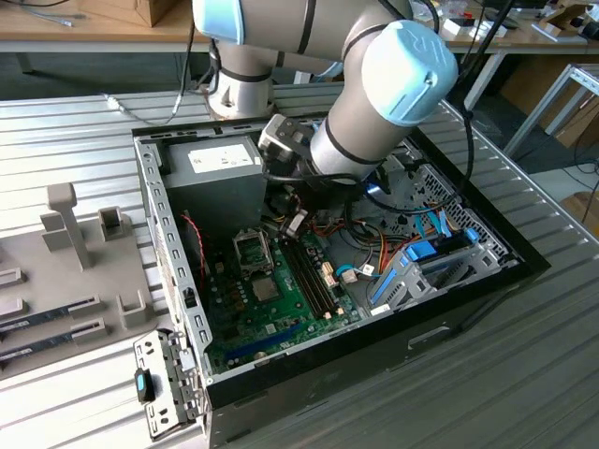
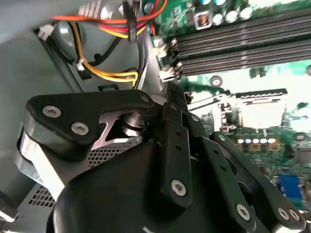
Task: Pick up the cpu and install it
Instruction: 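Close the cpu cover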
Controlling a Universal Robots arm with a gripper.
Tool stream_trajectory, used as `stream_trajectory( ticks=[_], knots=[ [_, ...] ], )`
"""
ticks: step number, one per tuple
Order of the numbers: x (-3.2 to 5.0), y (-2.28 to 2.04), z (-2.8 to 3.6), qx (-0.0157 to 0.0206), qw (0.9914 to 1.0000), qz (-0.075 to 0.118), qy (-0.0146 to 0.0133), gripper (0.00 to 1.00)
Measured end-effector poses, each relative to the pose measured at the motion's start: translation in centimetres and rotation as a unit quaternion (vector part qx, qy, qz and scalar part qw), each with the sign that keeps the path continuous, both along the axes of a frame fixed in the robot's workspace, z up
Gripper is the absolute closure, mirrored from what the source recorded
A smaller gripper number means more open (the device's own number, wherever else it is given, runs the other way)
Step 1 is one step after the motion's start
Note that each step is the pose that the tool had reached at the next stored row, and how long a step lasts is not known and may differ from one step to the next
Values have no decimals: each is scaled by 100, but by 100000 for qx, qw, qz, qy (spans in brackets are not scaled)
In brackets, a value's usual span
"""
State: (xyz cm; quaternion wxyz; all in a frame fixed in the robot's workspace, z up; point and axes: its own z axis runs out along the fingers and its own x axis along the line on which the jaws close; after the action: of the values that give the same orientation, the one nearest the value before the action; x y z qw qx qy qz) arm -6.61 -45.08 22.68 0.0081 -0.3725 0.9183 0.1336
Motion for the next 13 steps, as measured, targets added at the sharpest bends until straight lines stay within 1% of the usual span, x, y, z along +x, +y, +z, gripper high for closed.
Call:
stream_trajectory(
  ticks=[1,2,3,5,8,11,13],
  knots=[
    [-38,62,-58,14,100000,89,-6,89],
    [-73,228,-161,3,100000,207,-2,89],
    [-110,224,-208,5,100000,213,1,89],
    [-114,218,-215,3,100000,214,-1,89],
    [-129,197,-220,2,100000,206,-3,89],
    [-145,190,-225,11,100000,213,-7,89],
    [-152,175,-226,6,100000,216,10,89]
  ],
)
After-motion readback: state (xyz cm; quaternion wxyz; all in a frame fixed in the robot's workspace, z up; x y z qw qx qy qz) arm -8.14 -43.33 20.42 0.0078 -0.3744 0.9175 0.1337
